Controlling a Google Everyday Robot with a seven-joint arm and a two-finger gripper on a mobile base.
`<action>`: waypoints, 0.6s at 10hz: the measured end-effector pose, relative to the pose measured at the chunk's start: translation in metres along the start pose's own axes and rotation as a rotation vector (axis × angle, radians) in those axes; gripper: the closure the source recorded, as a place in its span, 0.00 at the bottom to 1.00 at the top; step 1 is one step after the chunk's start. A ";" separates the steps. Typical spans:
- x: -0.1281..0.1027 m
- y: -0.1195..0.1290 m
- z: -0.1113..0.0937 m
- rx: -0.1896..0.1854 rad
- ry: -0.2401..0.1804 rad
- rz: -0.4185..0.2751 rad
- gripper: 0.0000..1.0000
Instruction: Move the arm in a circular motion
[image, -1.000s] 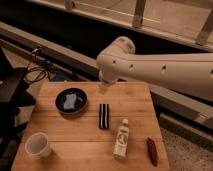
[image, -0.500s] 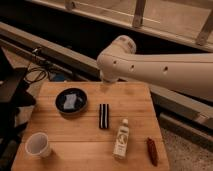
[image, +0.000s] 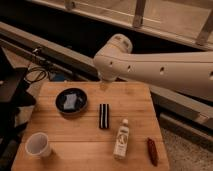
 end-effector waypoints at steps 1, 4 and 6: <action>-0.001 0.005 -0.005 0.009 -0.004 -0.016 0.33; -0.012 -0.004 -0.003 0.024 -0.012 -0.057 0.33; -0.009 -0.008 -0.003 0.028 -0.012 -0.084 0.33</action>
